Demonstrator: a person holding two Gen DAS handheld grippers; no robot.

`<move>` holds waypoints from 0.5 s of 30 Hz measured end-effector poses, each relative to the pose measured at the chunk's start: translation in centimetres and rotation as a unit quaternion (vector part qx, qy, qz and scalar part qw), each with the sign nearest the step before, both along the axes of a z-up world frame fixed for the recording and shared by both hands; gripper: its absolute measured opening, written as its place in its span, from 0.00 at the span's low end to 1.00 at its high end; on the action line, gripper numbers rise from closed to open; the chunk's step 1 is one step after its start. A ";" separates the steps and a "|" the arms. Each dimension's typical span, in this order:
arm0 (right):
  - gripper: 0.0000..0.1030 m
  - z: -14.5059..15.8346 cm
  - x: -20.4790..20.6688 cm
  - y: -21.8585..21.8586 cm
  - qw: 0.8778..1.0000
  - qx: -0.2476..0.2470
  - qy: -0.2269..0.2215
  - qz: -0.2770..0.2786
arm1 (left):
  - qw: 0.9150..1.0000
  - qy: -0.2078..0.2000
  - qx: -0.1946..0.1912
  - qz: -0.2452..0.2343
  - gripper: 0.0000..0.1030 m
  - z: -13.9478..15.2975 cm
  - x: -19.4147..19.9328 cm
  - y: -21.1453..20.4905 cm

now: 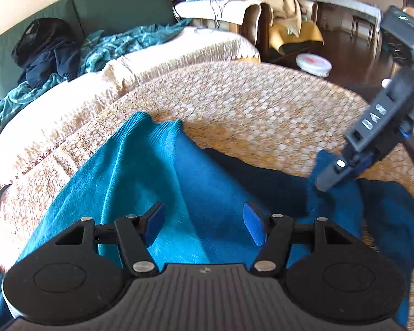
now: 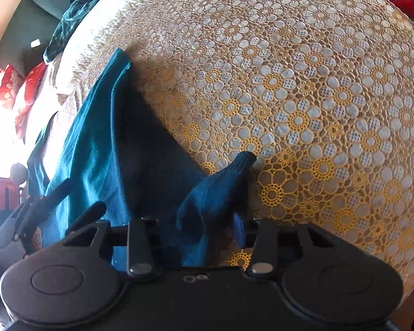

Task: Fold clothes

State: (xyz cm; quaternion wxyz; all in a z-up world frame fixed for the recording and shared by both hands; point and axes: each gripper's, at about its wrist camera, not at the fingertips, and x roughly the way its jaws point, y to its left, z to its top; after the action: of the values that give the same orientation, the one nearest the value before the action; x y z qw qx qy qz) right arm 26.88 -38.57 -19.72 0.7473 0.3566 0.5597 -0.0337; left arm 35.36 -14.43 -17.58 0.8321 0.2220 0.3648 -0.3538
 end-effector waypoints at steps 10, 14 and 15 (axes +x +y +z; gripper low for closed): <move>1.00 0.7 -6.0 -0.8 0.998 -0.045 -0.039 -0.037 | 0.997 0.033 -0.029 0.057 0.60 -1.7 3.9 1.7; 1.00 1.2 -10.3 -1.1 0.996 -0.061 -0.049 -0.034 | 0.996 0.042 -0.028 0.067 0.60 -2.5 3.7 2.2; 1.00 1.0 -11.0 -1.0 0.996 -0.069 -0.047 -0.029 | 0.996 0.043 -0.025 0.067 0.60 -2.8 3.5 2.2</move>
State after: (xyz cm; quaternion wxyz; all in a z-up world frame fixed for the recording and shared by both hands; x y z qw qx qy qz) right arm 15.91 -39.56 -18.67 0.7945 0.3215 0.5095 -0.0765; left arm 38.87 -12.23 -20.37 0.8431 0.1605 0.4051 -0.3151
